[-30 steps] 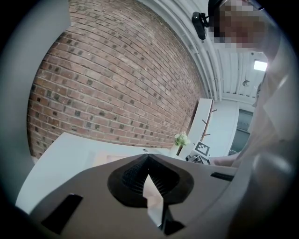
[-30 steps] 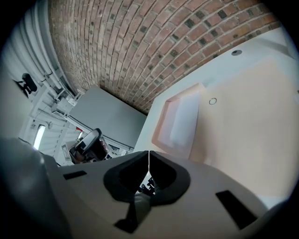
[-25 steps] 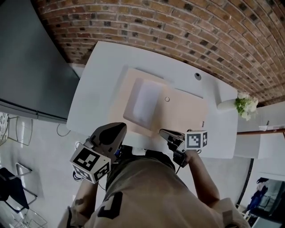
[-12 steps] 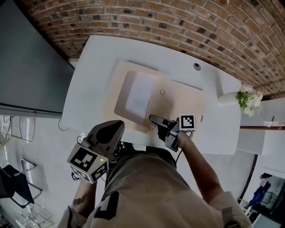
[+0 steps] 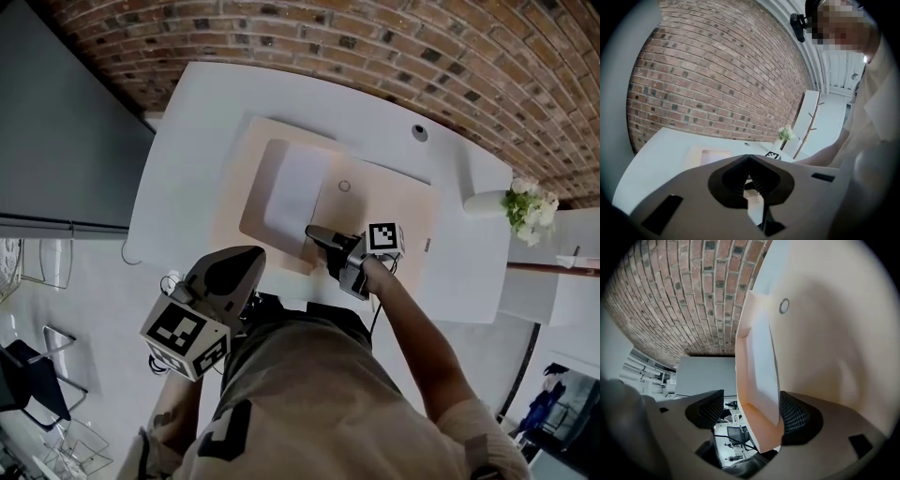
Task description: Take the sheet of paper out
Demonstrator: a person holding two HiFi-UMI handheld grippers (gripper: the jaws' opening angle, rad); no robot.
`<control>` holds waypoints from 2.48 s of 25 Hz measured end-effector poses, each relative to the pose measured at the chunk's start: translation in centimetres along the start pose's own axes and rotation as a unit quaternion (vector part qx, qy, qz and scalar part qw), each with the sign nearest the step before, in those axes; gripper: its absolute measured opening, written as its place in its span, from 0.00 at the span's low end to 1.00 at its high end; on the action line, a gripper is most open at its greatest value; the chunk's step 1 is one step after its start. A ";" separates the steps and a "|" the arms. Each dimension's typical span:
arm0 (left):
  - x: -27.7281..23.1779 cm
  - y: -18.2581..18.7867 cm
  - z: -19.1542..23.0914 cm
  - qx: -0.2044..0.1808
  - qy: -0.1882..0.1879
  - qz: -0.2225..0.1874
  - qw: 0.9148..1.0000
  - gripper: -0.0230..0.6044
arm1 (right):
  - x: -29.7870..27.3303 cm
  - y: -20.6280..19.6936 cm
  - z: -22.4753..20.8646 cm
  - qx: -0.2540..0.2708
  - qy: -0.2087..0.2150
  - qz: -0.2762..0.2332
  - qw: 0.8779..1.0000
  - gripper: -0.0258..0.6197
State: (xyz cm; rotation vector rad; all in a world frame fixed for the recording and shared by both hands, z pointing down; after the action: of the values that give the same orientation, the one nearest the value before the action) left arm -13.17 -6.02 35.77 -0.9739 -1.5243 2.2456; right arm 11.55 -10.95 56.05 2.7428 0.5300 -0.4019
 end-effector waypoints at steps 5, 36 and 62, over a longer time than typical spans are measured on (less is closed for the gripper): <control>0.7 -0.4 0.7 0.010 0.011 -0.004 1.000 0.06 | -0.9 0.4 -0.6 -0.001 -0.025 0.007 1.000 0.60; 1.9 -0.7 0.8 0.004 0.025 -0.008 1.000 0.06 | -3.8 2.0 1.3 0.040 0.039 0.017 0.998 0.60; 1.8 -0.8 1.8 0.015 0.029 -0.005 0.999 0.06 | -6.4 3.5 2.0 0.052 -0.020 -0.006 0.998 0.59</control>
State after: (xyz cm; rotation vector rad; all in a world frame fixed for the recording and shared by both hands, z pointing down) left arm -15.80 -6.04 36.24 -1.0106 -1.4652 2.2066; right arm 6.83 -16.74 57.21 2.8264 0.5294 -0.4995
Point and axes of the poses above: the fingertips, and each gripper's own axes: x backward along the fingers, z to its left, y out of its top, the point moved 9 cm from there along x, backward along the fingers, and after that the axes turned 9 degrees about -x, right-handed, at the moved point
